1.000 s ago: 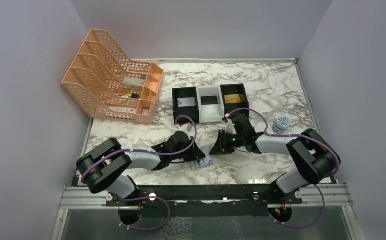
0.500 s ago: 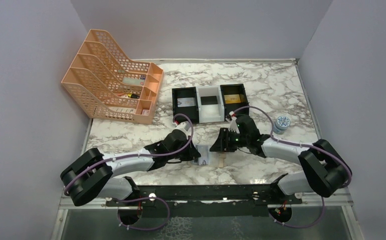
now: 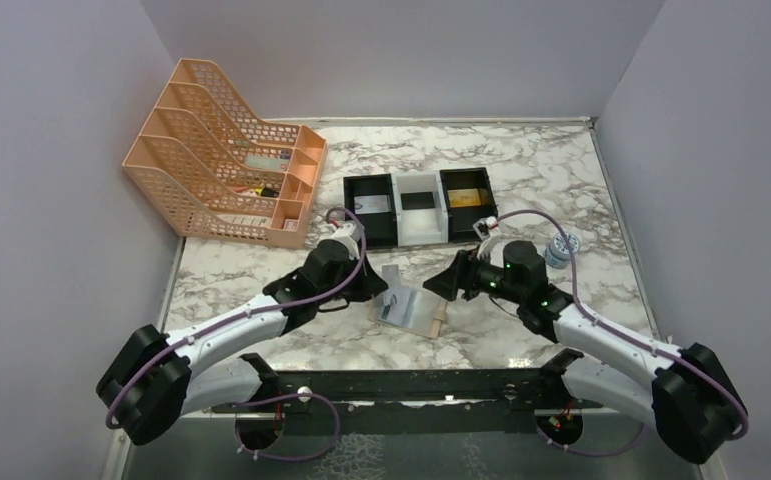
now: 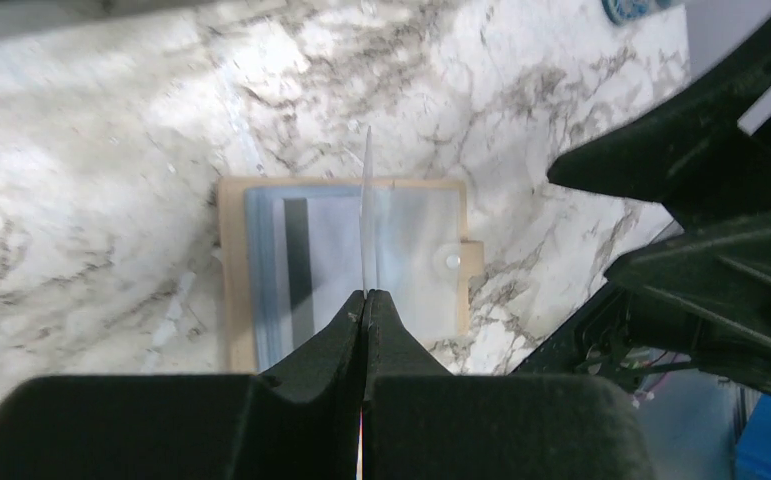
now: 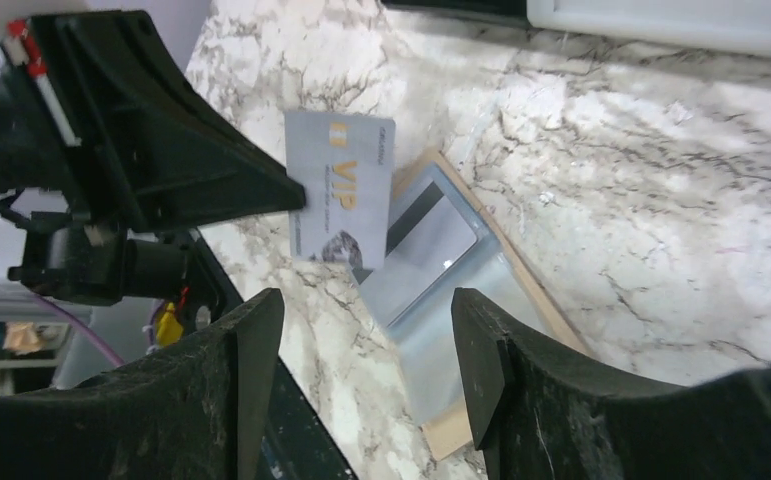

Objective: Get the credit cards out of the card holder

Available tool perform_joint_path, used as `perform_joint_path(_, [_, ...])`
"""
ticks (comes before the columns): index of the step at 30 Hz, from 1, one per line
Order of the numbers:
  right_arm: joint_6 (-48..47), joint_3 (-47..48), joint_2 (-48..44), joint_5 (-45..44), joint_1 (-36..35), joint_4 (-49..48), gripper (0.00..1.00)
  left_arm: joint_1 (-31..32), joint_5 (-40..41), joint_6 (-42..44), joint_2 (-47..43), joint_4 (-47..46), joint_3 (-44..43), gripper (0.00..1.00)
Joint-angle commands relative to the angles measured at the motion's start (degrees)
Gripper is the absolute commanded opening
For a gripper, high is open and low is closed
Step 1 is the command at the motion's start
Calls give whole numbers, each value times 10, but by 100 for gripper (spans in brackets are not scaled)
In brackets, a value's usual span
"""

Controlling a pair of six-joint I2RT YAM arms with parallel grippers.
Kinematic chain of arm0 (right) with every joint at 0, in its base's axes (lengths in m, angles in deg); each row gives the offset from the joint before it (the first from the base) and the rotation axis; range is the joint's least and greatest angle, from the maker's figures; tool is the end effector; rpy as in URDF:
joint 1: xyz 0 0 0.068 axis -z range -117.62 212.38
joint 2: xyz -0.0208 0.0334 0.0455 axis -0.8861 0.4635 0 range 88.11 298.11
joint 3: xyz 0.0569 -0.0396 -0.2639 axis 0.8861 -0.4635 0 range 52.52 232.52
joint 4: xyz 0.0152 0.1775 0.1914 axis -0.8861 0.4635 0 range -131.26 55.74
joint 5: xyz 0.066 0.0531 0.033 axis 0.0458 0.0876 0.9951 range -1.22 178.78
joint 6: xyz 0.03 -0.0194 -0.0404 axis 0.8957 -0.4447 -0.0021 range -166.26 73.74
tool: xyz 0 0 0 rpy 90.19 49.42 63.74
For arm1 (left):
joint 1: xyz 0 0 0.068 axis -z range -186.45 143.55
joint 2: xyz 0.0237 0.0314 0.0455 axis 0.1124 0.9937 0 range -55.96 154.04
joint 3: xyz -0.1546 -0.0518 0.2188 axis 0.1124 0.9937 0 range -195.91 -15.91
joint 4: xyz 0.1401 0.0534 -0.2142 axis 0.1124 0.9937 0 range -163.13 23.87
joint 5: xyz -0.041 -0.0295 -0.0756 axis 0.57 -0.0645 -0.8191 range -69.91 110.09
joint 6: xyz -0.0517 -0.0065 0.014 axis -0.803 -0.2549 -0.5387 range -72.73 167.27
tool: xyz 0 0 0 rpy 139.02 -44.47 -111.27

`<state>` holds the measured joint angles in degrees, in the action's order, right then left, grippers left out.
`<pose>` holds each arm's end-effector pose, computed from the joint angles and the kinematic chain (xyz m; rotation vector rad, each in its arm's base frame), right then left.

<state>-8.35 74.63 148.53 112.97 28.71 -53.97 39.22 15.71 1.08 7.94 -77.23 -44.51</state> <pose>0.1709 0.1314 0.1923 -0.2132 2.1853 1.1793 0.1602 -0.1681 0.2012 0.0390 2.2914 -0.9888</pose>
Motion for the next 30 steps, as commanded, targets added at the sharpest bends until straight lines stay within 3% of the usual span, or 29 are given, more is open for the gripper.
perform_joint_path(1, [-42, -23, -83, -97, -1, -13, 63, -75, -104, 29, -35, -20, 17, 0])
perform_joint_path(5, [-63, 5, -115, -122, 3, 84, 70, -160, -214, 30, -82, -85, 50, 0])
perform_joint_path(9, [-87, 13, -109, -43, 47, 97, 70, -182, -257, 27, -103, -106, 57, 0])
perform_joint_path(12, [-64, 5, -81, 84, 92, 50, 70, -184, -277, -2, -114, -158, 82, 0])
perform_joint_path(18, [10, 6, -9, 269, 95, -101, 69, -185, -310, -19, -130, -208, 104, 0])
perform_joint_path(26, [107, -18, 58, 328, 95, -267, 62, -183, -379, -59, -111, -301, 114, 0])
perform_joint_path(30, [107, -8, 72, 347, 95, -271, 60, -176, -411, -59, -98, -315, 102, 0])
